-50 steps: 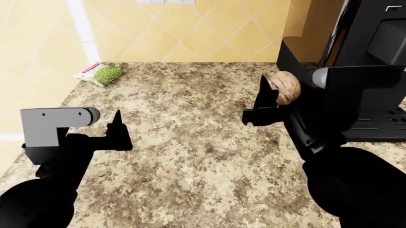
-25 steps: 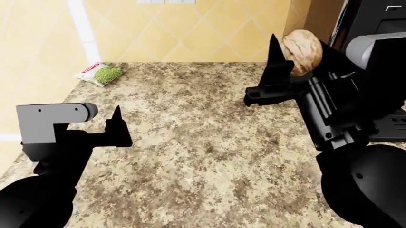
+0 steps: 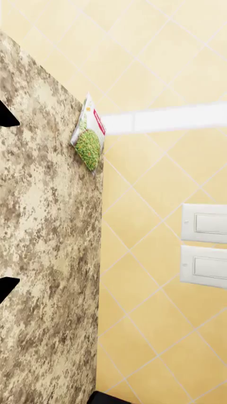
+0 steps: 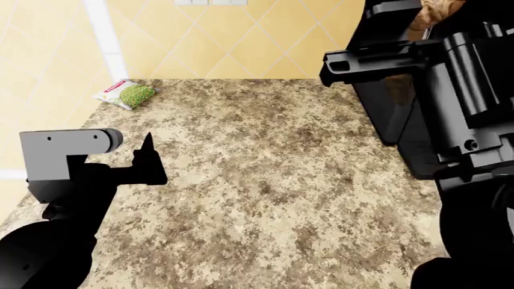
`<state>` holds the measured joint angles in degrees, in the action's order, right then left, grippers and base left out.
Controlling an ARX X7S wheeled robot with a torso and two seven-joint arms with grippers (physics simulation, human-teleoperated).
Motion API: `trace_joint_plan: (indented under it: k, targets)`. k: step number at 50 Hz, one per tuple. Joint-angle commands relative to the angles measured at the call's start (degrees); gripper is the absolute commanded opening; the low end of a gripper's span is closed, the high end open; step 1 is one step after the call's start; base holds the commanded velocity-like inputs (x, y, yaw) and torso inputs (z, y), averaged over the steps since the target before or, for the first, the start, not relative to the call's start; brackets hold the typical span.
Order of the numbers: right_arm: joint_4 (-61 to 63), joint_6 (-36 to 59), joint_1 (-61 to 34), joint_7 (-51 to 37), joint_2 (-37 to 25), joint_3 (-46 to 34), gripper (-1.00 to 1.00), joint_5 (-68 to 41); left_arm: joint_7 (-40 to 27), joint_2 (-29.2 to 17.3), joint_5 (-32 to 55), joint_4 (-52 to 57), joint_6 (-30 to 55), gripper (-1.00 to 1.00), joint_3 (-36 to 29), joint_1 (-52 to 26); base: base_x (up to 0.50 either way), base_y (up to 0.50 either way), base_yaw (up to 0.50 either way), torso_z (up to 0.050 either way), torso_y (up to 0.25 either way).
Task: Pick the walnut from the counter and place it in the cabinet.
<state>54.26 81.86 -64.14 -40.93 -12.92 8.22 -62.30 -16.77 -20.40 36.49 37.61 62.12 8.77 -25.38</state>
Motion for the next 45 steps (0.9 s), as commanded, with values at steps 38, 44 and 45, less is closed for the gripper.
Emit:
trace_joint_plan:
  k: [38, 44, 45]
  targets:
    - [-14.03, -6.69, -26.21, -3.62, 0.30, -9.77, -1.00, 2.72, -0.38, -0.94, 0.74, -1.11, -1.03, 1.00, -0.98, -0.45, 0.00, 0.00, 0.00, 0.000, 0.000]
    - [-16.17, -8.52, -28.87, -2.47, 0.01, -10.96, -1.00, 4.47, -0.56, -1.03, 0.94, -1.08, -0.84, 1.00, -1.17, -0.83, 0.00, 0.00, 0.00, 0.000, 0.000]
    - [-16.49, -8.85, -29.21, -2.28, -0.06, -11.16, -1.00, 4.79, -0.59, -1.04, 0.99, -1.08, -0.80, 1.00, -1.20, -0.89, 0.00, 0.00, 0.00, 0.000, 0.000]
